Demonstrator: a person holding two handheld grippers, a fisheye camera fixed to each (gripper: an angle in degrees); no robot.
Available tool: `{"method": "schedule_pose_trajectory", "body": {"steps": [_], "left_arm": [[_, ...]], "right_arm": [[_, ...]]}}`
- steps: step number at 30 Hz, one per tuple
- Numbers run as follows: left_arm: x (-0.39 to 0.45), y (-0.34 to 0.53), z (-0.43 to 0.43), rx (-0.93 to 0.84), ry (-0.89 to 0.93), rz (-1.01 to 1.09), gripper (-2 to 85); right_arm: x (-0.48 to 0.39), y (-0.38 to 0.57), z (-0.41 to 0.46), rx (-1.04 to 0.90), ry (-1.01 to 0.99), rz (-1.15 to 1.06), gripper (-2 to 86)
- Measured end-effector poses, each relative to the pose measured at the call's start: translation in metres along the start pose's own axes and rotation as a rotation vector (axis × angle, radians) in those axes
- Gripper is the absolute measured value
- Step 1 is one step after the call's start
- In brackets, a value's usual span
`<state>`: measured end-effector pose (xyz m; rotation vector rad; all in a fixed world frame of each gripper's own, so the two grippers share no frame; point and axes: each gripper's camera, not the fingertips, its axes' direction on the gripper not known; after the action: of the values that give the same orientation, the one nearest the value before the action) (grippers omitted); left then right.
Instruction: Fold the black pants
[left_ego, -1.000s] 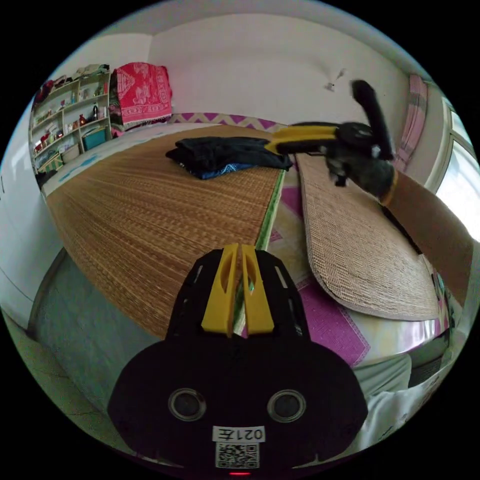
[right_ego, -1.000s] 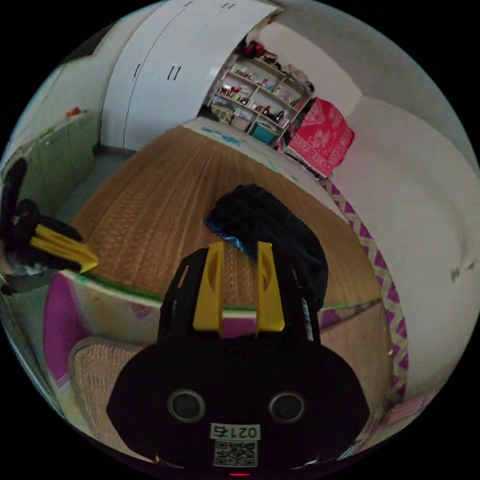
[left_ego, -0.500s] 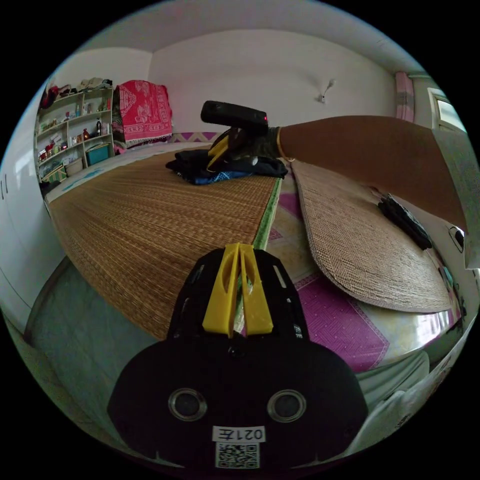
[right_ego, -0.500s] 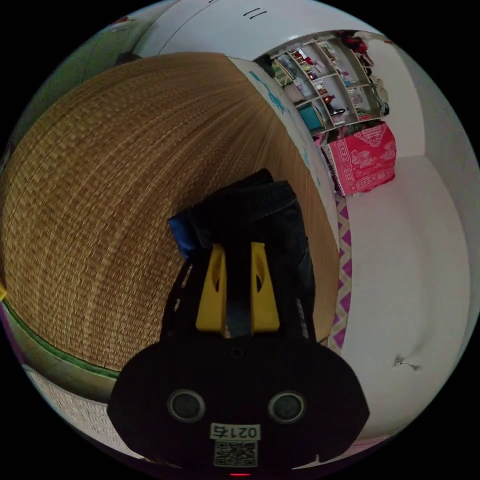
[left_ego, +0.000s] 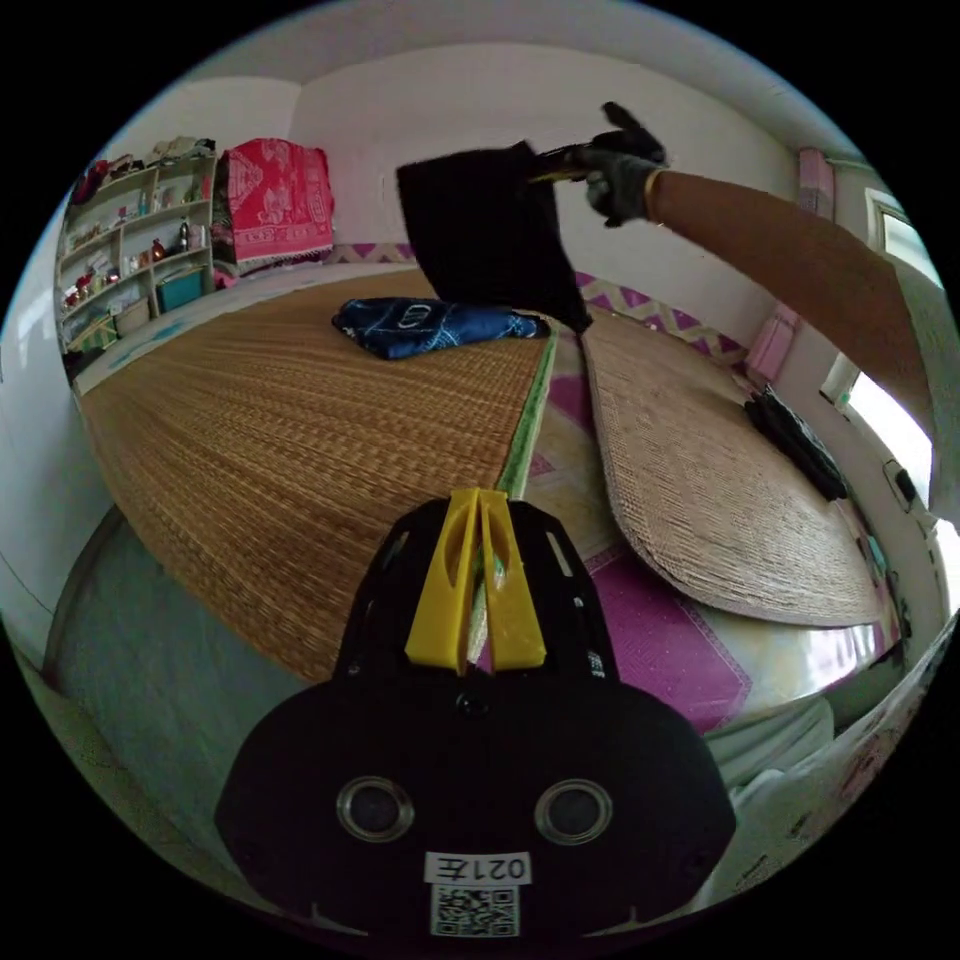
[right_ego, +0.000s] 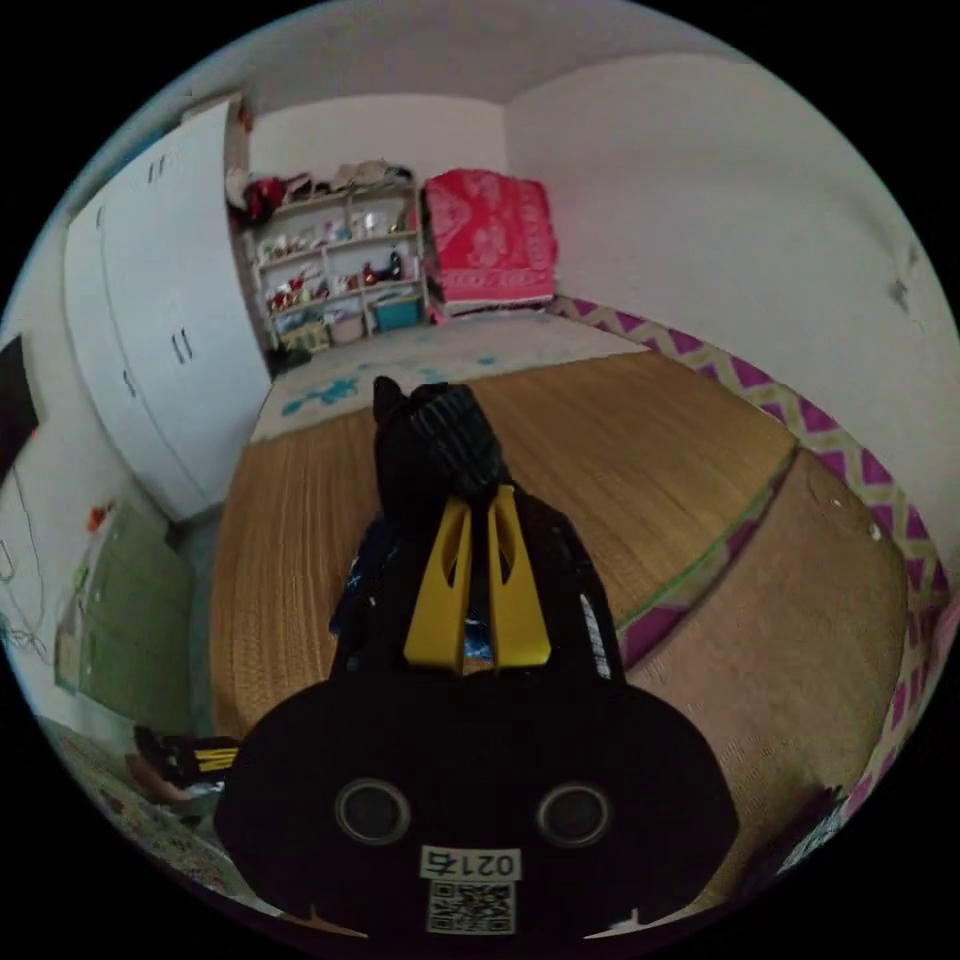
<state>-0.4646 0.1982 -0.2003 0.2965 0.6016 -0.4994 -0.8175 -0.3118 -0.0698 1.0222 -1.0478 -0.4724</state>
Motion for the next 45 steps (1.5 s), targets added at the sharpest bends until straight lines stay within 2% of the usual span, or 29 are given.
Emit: {"method": "schedule_pose_trajectory", "body": {"steps": [4,8,13,16,18,22,24,28,35,37,40,42,43,45], "left_arm": [[0.012,-0.004,-0.016,-0.007,0.104,0.011,-1.0],[0.038,0.000,-0.028,-0.013,0.112,0.088,-1.0],[0.065,0.013,-0.036,-0.044,0.192,0.086,-1.0],[0.077,0.024,-0.040,-0.059,0.230,0.071,-1.0],[0.083,0.031,-0.044,-0.064,0.234,0.070,-1.0],[0.089,0.050,-0.058,-0.053,0.190,0.082,-1.0],[0.086,0.057,-0.061,-0.053,0.192,0.061,-1.0],[0.085,0.071,-0.059,-0.044,0.189,0.033,-1.0],[0.100,0.089,-0.049,-0.034,0.200,0.025,-0.9],[0.106,0.095,-0.045,-0.028,0.192,0.026,-0.9],[0.112,0.102,-0.037,-0.026,0.194,0.020,-1.0],[0.118,0.106,-0.030,-0.027,0.203,0.019,-1.0],[0.124,0.108,-0.023,-0.032,0.211,0.022,-0.9],[0.135,0.110,-0.013,-0.035,0.222,0.032,-0.9]], "right_arm": [[0.019,0.003,-0.105,-0.018,0.150,-0.120,0.4],[-0.012,0.049,-0.173,-0.164,0.216,-0.279,0.4],[-0.095,0.170,-0.126,-0.452,0.276,-0.467,0.4],[-0.131,0.249,-0.080,-0.552,0.212,-0.477,0.5],[-0.137,0.270,-0.086,-0.472,0.164,-0.379,1.2],[-0.120,0.250,-0.148,-0.311,0.172,-0.213,2.9],[-0.103,0.227,-0.186,-0.261,0.107,-0.127,7.8],[-0.085,0.188,-0.214,-0.270,0.109,-0.089,12.3],[-0.043,0.118,-0.244,-0.369,0.225,-0.091,10.9],[-0.011,0.093,-0.290,-0.309,0.145,-0.007,7.2],[0.080,0.056,-0.405,-0.122,-0.013,0.229,5.1],[0.166,0.042,-0.516,0.043,-0.115,0.405,4.9],[0.186,0.041,-0.546,0.079,-0.119,0.435,4.9],[0.255,0.044,-0.670,0.196,-0.043,0.504,4.8]]}}
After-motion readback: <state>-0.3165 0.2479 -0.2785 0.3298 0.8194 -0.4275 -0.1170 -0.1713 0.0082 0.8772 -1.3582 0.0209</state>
